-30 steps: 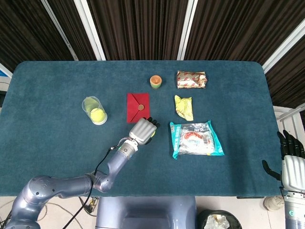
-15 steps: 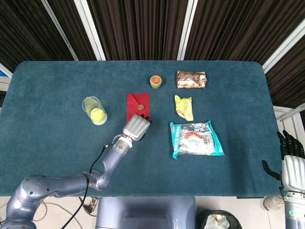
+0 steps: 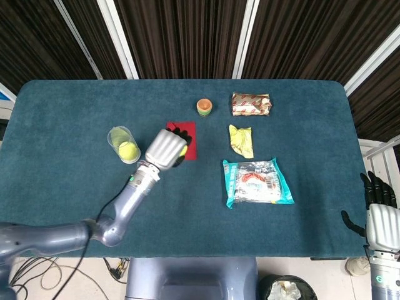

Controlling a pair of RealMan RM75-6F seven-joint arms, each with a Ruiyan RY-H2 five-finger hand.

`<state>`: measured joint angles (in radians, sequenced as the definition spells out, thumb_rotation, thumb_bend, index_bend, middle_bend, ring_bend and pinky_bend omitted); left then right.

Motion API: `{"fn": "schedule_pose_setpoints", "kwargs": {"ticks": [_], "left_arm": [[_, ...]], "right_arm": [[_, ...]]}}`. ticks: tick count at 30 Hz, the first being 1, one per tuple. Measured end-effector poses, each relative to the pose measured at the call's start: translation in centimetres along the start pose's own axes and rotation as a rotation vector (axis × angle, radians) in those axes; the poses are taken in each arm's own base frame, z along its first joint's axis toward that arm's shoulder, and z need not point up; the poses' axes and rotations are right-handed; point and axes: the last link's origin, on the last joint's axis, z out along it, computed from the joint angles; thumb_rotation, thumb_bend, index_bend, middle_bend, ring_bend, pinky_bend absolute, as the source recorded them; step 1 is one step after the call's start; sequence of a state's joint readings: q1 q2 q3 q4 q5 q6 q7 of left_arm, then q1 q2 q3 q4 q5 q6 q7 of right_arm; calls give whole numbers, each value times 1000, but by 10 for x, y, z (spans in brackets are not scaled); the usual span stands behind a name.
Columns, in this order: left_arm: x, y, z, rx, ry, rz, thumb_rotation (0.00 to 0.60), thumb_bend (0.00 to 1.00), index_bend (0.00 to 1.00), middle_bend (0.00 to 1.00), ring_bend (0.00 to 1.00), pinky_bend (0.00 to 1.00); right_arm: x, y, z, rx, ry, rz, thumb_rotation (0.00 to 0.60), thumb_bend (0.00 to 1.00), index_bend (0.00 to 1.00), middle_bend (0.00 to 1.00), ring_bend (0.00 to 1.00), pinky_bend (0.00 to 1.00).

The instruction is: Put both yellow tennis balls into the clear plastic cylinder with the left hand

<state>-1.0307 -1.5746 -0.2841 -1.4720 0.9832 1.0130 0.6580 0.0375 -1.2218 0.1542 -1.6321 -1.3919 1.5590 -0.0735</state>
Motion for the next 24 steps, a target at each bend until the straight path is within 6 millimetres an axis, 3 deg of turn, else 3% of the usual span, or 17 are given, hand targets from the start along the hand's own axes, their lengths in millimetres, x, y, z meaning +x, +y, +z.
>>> {"fn": "schedule_pose_setpoints", "kwargs": {"ticks": [4, 9, 16, 24], "left_arm": [[38, -29, -14, 41, 63, 14, 600, 423, 506, 520, 440, 641], [60, -71, -39, 112, 83, 41, 600, 422, 505, 517, 440, 637], [51, -102, -64, 139, 51, 70, 600, 422, 497, 515, 440, 631], [29, -116, -69, 160, 6, 75, 600, 422, 497, 512, 437, 624]], "right_arm": [[-2, -1, -1, 1, -5, -3, 600, 336, 0, 0, 35, 87], [-4, -3, -1, 8, -12, -9, 600, 335, 0, 0, 35, 87], [-8, -4, -1, 8, -20, -21, 600, 336, 0, 0, 35, 87], [-6, -4, -1, 7, -12, -21, 600, 335, 0, 0, 35, 87]]}}
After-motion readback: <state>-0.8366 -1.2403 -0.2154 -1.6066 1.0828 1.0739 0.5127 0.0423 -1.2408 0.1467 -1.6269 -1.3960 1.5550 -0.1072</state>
